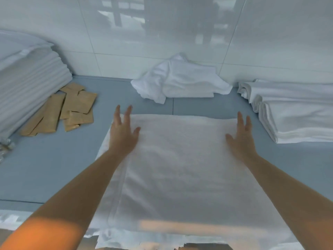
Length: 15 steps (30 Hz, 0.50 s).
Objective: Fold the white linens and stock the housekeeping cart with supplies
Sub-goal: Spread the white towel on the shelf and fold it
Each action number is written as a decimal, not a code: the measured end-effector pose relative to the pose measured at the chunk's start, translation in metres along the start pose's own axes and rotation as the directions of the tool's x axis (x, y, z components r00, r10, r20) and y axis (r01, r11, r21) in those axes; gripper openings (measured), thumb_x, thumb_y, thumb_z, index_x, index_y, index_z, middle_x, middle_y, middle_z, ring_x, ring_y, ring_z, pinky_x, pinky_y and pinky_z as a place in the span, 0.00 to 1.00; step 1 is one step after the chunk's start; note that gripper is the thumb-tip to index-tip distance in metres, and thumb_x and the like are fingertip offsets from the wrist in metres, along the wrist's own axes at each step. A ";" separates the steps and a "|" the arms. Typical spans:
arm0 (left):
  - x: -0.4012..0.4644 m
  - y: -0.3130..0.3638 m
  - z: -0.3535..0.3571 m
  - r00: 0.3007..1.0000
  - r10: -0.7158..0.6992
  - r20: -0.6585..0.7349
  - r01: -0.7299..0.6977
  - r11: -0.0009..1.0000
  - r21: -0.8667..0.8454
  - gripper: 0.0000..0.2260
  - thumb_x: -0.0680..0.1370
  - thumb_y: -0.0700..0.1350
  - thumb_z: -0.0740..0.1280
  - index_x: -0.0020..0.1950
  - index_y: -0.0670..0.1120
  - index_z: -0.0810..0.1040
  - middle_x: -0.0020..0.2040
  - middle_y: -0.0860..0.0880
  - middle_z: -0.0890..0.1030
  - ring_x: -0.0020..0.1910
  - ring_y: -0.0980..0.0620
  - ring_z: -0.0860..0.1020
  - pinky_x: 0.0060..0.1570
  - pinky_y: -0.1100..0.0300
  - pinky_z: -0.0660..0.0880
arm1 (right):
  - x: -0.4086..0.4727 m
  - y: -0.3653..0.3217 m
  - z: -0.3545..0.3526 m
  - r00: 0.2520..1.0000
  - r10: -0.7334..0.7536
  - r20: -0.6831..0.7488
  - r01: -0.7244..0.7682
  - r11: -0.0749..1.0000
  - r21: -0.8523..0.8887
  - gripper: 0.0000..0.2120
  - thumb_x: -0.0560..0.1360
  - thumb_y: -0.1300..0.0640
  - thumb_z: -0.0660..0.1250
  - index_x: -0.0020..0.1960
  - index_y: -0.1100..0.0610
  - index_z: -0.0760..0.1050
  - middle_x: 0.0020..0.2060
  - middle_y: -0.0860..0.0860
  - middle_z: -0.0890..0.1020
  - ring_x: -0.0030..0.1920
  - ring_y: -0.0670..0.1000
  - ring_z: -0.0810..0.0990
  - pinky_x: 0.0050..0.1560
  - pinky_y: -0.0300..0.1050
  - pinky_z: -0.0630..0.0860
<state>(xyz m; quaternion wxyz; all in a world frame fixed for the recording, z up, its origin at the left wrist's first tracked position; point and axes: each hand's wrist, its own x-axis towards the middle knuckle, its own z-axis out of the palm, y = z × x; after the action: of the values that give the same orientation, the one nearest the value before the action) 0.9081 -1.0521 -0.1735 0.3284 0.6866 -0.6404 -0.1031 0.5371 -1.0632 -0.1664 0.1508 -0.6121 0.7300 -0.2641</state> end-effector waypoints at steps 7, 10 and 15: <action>-0.020 0.063 0.069 0.883 0.068 0.465 -0.282 0.868 0.409 0.31 0.74 0.70 0.41 0.76 0.64 0.42 0.78 0.57 0.42 0.77 0.45 0.38 0.70 0.34 0.37 | -0.030 -0.061 0.066 0.907 -0.250 0.340 0.378 0.841 -0.387 0.26 0.79 0.36 0.43 0.76 0.35 0.46 0.78 0.42 0.44 0.77 0.49 0.41 0.73 0.65 0.38; -0.003 0.047 0.073 0.905 -0.005 0.425 -0.212 0.862 0.461 0.34 0.70 0.74 0.36 0.75 0.66 0.39 0.78 0.59 0.40 0.76 0.45 0.37 0.68 0.32 0.36 | -0.009 -0.050 0.067 0.919 -0.154 0.363 0.316 0.839 -0.443 0.28 0.76 0.31 0.38 0.75 0.33 0.40 0.77 0.39 0.41 0.77 0.49 0.38 0.72 0.65 0.35; 0.025 0.035 0.077 0.915 -0.037 0.402 -0.177 0.859 0.481 0.35 0.67 0.76 0.33 0.74 0.67 0.38 0.78 0.60 0.40 0.77 0.44 0.38 0.65 0.29 0.37 | 0.017 -0.046 0.070 0.926 -0.132 0.353 0.293 0.841 -0.455 0.31 0.72 0.28 0.35 0.75 0.33 0.40 0.77 0.39 0.40 0.77 0.49 0.37 0.72 0.64 0.34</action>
<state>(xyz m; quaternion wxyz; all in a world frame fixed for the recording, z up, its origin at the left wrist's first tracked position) 0.8409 -1.0988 -0.2050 0.0029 0.6888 -0.7228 -0.0555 0.6088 -1.0984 -0.1953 0.0681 -0.7415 0.6672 0.0173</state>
